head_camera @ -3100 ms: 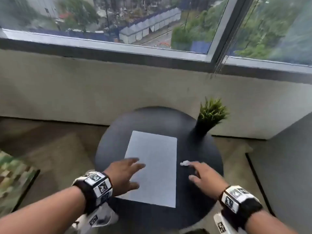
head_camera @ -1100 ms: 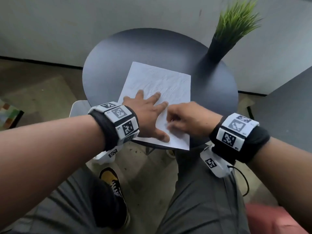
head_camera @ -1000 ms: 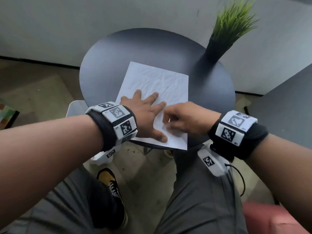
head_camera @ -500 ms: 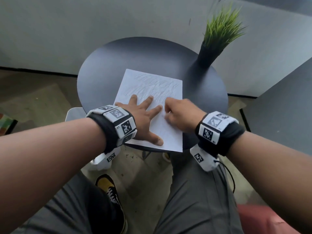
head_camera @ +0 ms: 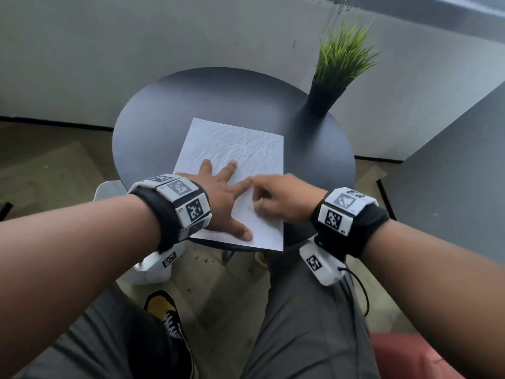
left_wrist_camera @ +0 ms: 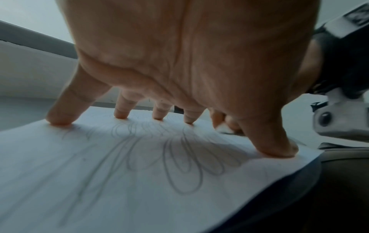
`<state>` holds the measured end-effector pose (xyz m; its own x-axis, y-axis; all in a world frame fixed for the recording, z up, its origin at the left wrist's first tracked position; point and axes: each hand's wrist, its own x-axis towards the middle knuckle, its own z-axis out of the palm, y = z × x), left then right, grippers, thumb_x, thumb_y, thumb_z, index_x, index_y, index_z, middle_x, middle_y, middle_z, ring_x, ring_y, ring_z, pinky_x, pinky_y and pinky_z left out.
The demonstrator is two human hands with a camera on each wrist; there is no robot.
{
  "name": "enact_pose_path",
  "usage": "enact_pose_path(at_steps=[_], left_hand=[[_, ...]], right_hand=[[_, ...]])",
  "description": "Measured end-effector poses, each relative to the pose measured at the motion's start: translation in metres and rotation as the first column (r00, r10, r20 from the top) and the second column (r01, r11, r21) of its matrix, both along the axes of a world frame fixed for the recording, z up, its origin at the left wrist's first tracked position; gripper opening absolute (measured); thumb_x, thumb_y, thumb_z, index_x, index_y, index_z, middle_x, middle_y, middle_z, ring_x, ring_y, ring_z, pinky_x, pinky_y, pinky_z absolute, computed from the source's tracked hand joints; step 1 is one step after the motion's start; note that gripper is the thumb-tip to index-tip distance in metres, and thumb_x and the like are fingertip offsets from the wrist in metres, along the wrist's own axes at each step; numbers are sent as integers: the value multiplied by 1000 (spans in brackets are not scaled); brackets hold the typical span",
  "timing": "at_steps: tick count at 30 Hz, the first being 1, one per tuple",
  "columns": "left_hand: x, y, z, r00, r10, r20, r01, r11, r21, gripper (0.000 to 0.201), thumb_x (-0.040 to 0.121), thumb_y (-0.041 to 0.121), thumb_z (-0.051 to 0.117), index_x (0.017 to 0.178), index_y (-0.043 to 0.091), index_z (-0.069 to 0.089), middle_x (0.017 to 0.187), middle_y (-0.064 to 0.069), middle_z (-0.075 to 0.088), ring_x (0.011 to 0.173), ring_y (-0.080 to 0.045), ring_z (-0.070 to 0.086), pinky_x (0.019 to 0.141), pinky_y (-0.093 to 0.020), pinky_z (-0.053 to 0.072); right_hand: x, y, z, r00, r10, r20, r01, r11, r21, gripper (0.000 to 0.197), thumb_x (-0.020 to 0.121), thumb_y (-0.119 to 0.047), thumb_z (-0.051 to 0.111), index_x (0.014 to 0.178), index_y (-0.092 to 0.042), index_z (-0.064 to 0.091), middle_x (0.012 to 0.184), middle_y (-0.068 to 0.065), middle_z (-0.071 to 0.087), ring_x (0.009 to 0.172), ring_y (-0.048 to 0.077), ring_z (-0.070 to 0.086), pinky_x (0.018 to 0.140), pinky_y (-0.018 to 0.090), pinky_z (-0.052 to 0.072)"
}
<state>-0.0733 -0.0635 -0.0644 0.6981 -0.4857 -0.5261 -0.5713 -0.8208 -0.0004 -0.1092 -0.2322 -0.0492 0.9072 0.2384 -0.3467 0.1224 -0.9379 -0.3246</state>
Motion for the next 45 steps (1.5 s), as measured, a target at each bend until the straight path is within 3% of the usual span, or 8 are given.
enact_pose_path(at_steps=[7,12,18,22,27,32,36,45], left_hand=[[1,0,0,1000,-10,-5,10,1000,-11,116,58,97,50,146,59,-14,163,10,-22,149,-43,-8,102,-73,32],[-1,-2,2,1000,-10,11,10,1000,8,116,60,96,50,148,56,-15,163,9,-22,149,-41,-8,102,-73,30],[0,-3,2,1000,-20,10,20,1000,3,115,60,95,51,148,57,-13,164,7,-19,148,-46,-5,101,-71,32],[-1,-5,3,999,-33,43,33,999,4,115,60,95,52,148,58,-11,165,5,-14,146,-47,2,99,-64,39],[0,-6,2,998,-42,40,42,999,-5,116,59,94,54,150,56,-8,165,2,-12,145,-50,3,100,-64,38],[1,-6,-1,997,-47,65,48,999,-10,115,59,96,51,149,58,-9,165,0,-10,143,-49,8,100,-61,40],[1,-7,-1,999,-40,34,41,999,-17,112,59,95,54,146,63,-8,165,-1,-12,143,-53,5,102,-63,38],[-1,-11,4,998,-30,53,30,1000,1,110,58,96,51,145,64,-8,165,-5,-8,139,-52,14,99,-60,40]], right_hand=[[-16,7,-3,982,187,0,-187,982,4,10,91,-25,57,100,-19,55,85,-5,57,79,20,52,70,30,42],[8,-22,-7,961,-225,163,234,972,-34,11,90,-29,55,96,-19,52,92,2,61,89,27,58,71,32,44],[-16,-6,-2,983,185,-20,-185,983,0,11,91,-27,59,98,-20,58,86,-5,59,80,16,54,70,28,42],[4,-23,-4,980,-161,120,171,982,-83,13,92,-30,55,98,-19,53,92,2,61,89,26,59,70,33,45],[-24,0,-2,972,234,-17,-234,972,-29,11,91,-25,56,100,-18,56,83,-5,57,77,18,51,69,29,41],[-3,-21,-5,970,-167,179,187,977,-106,13,93,-29,52,100,-18,50,94,7,61,86,31,58,71,35,47],[-31,-2,-5,977,210,37,-209,977,-45,14,92,-21,53,105,-16,53,88,2,60,80,25,54,69,32,44],[-35,-1,-9,981,180,78,-174,982,-76,9,94,-22,51,100,-21,46,87,3,55,75,23,44,65,31,36]])
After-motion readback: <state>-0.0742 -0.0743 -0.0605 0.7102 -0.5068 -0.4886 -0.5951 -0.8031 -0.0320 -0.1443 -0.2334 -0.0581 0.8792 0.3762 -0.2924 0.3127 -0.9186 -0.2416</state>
